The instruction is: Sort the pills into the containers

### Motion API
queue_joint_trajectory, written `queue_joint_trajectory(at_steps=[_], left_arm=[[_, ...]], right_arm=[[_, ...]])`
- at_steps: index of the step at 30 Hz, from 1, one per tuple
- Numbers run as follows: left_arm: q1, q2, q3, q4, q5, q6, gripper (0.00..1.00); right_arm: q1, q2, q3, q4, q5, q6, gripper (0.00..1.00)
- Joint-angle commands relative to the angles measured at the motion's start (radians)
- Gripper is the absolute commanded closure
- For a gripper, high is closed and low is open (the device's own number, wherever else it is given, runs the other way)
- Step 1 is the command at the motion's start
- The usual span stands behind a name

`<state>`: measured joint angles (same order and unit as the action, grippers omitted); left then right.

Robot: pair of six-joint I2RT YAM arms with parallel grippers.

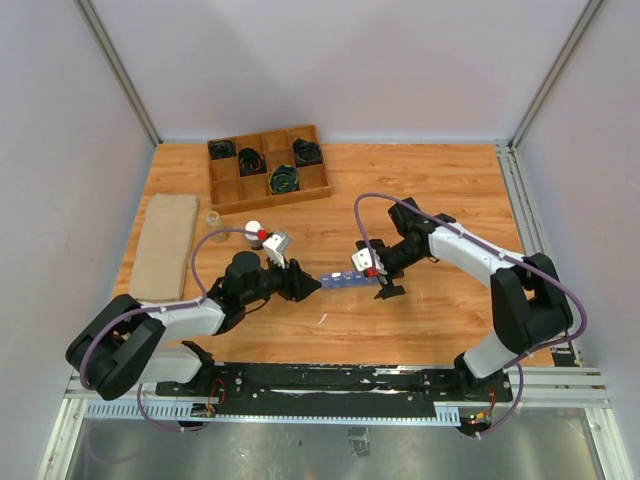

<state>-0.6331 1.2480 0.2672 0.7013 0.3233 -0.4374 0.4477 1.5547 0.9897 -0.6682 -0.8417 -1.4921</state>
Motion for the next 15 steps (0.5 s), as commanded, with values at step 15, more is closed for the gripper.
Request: queue_joint_trajectory(at_steps=[15], left_arm=[[0.010,0.163,0.101,-0.031,0.010,-0.064,0.64]], right_arm=[[0.083,0.082,-0.028,0.156,0.211,0.254,0.08]])
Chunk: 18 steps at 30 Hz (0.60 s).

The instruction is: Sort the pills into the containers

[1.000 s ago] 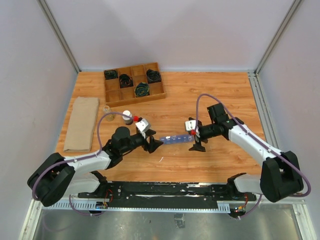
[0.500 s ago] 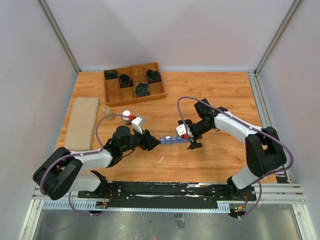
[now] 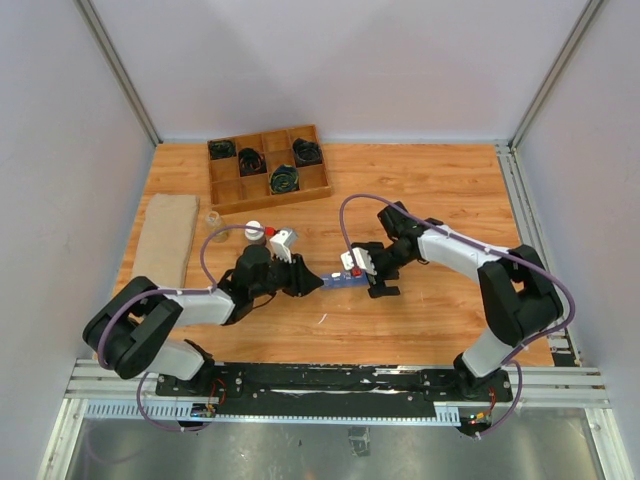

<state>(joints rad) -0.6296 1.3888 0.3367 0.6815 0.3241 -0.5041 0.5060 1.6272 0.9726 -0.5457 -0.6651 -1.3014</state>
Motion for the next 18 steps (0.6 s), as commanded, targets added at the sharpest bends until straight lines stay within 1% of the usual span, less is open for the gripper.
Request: queue_joint_trajectory(at_steps=[1,4,7,13,18], left_arm=[[0.007,0.023,0.037,-0.014,0.013,0.003,0.66],[0.007,0.020,0.061,-0.027,0.028,0.010,0.75],[0.007,0.018,0.075,-0.039,0.047,0.035,0.80],[0.007,0.029,0.095,-0.057,0.061,0.097,0.84],[0.007,0.038,0.102,-0.058,0.081,0.130,0.84]], right_arm=[[0.027,0.017,-0.008,0.036,0.042,0.068,0.09],[0.038,0.044,0.004,0.039,0.069,0.086,0.13],[0.046,0.063,0.021,0.038,0.098,0.107,0.18],[0.055,0.085,0.040,0.038,0.133,0.134,0.26],[0.053,0.077,0.045,0.034,0.160,0.140,0.27]])
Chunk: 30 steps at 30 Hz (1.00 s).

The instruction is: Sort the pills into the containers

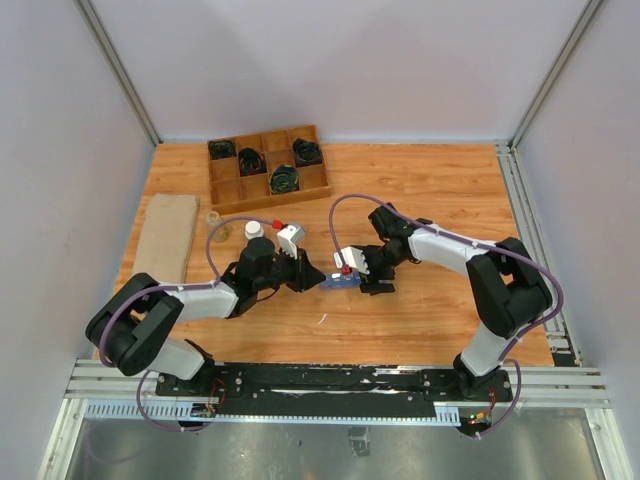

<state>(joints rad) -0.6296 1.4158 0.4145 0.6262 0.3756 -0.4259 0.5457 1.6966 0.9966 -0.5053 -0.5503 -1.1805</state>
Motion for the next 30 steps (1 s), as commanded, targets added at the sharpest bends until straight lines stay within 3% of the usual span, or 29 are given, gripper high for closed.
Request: queue_joint_trajectory(at_steps=[1,7,16,20,23,30], left_arm=[[0.007,0.010,0.024,-0.002,0.035,0.058,0.84],[0.007,-0.002,0.000,0.038,0.083,0.151,0.84],[0.007,-0.007,-0.101,0.334,0.160,0.210,0.87],[0.007,-0.003,-0.149,0.485,0.195,0.283,0.94],[0.007,0.000,-0.125,0.446,0.182,0.334,0.99],[0.007,0.000,-0.096,0.313,0.136,0.375,1.00]], right_arm=[[0.014,0.005,0.020,-0.007,0.047,0.021,0.27],[0.014,0.022,0.034,-0.014,0.049,0.041,0.36],[0.019,0.042,0.050,-0.028,0.044,0.053,0.55],[0.020,0.041,0.051,-0.027,0.047,0.056,0.60],[0.022,0.041,0.052,-0.027,0.051,0.059,0.62],[0.021,0.042,0.056,-0.027,0.052,0.063,0.63]])
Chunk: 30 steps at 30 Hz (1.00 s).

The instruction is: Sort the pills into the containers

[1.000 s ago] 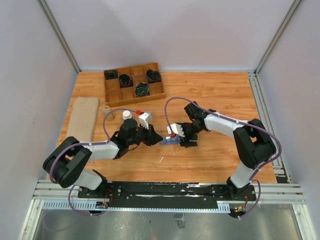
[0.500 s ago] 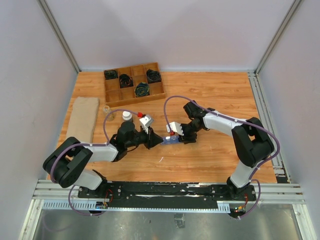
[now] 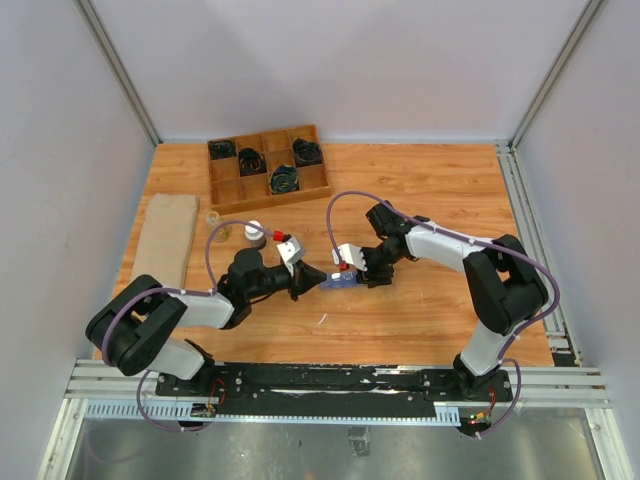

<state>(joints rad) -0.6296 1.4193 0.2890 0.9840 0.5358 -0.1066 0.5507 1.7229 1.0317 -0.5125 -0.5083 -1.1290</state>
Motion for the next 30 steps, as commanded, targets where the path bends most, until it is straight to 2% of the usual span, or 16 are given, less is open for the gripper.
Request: queue_joint_trajectory(at_steps=[1,10,15,19,26,30], left_arm=[[0.007,0.003,0.038,-0.068,-0.031,0.058,1.00],[0.007,0.220,0.168,-0.386,-0.129,0.052,1.00],[0.007,0.228,0.132,-0.387,-0.165,0.021,1.00],[0.007,0.180,0.156,-0.387,-0.145,0.024,1.00],[0.007,-0.047,0.180,-0.388,-0.044,-0.001,1.00],[0.007,-0.082,0.213,-0.424,-0.008,-0.005,1.00]], right_arm=[[0.017,0.015,0.021,-0.020,0.011,0.013,0.63],[0.017,0.012,0.022,-0.021,0.017,0.016,0.64],[0.017,0.018,0.029,-0.021,0.018,0.021,0.64],[0.018,0.021,0.031,-0.023,0.023,0.025,0.64],[0.018,0.026,0.034,-0.024,0.028,0.027,0.64],[0.018,0.026,0.034,-0.024,0.029,0.027,0.64]])
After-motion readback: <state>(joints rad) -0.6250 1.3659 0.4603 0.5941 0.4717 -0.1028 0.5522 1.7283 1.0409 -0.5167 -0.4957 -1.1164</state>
